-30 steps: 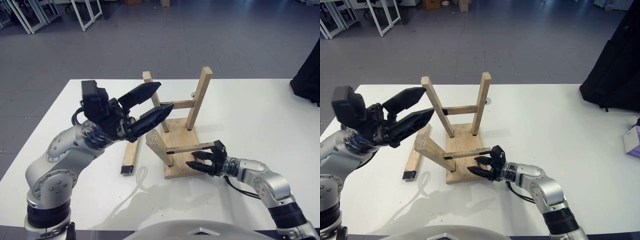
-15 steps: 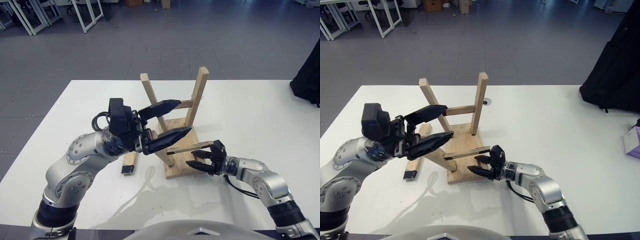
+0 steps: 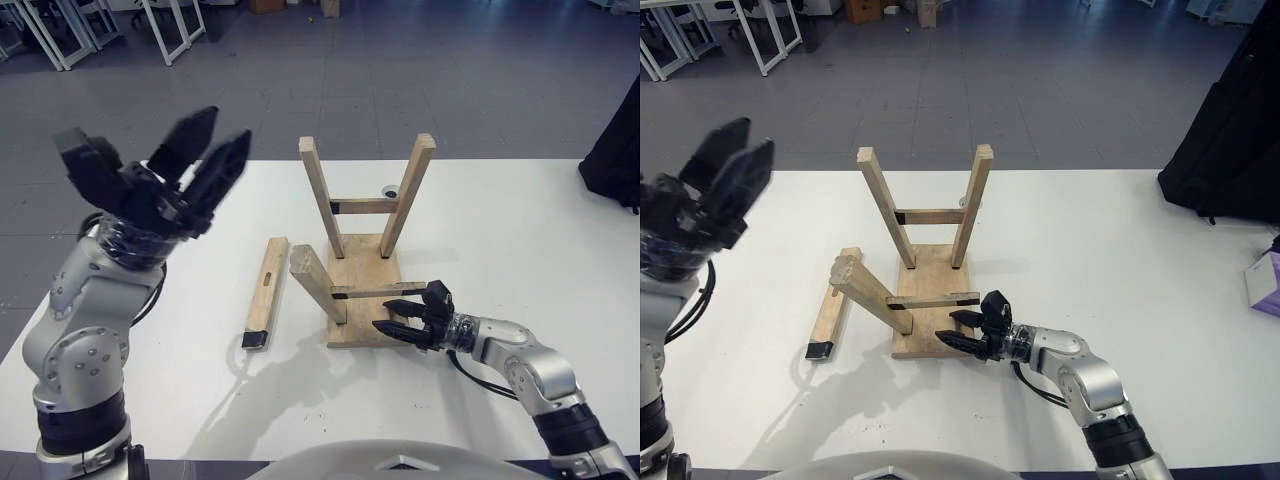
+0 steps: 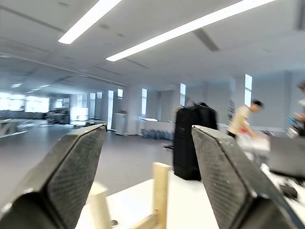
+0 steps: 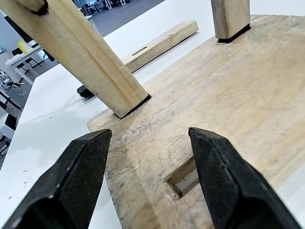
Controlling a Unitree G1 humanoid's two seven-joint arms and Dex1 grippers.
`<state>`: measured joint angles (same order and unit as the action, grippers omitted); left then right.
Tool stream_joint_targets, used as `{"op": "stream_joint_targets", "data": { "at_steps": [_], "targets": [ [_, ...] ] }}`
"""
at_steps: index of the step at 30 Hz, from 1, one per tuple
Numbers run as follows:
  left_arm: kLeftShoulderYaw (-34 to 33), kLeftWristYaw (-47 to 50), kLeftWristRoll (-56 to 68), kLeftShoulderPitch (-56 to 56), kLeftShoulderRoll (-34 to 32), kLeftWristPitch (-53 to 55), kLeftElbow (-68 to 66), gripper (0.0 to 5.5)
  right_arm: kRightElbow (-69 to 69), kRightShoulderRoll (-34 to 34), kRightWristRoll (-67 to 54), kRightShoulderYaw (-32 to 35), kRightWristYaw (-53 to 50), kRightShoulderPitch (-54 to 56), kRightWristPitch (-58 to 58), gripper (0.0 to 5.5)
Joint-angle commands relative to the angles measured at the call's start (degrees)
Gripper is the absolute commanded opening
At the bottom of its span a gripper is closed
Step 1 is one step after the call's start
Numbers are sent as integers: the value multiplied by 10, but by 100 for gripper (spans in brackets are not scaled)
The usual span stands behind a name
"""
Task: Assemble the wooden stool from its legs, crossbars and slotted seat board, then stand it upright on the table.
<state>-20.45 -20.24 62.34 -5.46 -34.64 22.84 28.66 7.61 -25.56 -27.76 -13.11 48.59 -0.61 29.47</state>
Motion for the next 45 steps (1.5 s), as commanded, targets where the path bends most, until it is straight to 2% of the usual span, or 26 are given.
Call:
{"op": "stream_joint_targets", "data": {
  "at_steps": [1, 7, 12, 19, 23, 27, 35, 40, 45],
  "targets": [
    [54, 145, -129, -8, 14, 81, -113, 329, -30, -13, 32, -17, -26, -40, 36, 297],
    [178, 221, -272, 31, 58, 159, -117, 329, -41, -8, 40, -23, -29, -38, 29, 297],
    [224, 221, -329, 58, 86, 209, -124, 329, -48, -3, 41, -21, -34, -36, 23, 297],
    [224, 220, -363, 90, 122, 259, -121, 329, -44, -5, 42, -27, -31, -40, 20, 297],
    [195, 247, -384, 144, 149, 268, -104, 329, -67, -13, 46, -42, -5, -2, 24, 297],
    [188, 233, -391, 164, 174, 263, -114, 329, -77, -18, 45, -43, 3, 8, 23, 297],
    [179, 219, -406, 170, 202, 241, -121, 211, -72, -27, 41, -44, 8, 12, 25, 297],
    [197, 185, -433, 168, 187, 199, -101, 203, -70, -30, 40, -43, 8, 15, 26, 297],
    [186, 188, -462, 165, 191, 169, -95, 203, -59, -33, 30, -36, 8, 18, 33, 297]
  ]
}}
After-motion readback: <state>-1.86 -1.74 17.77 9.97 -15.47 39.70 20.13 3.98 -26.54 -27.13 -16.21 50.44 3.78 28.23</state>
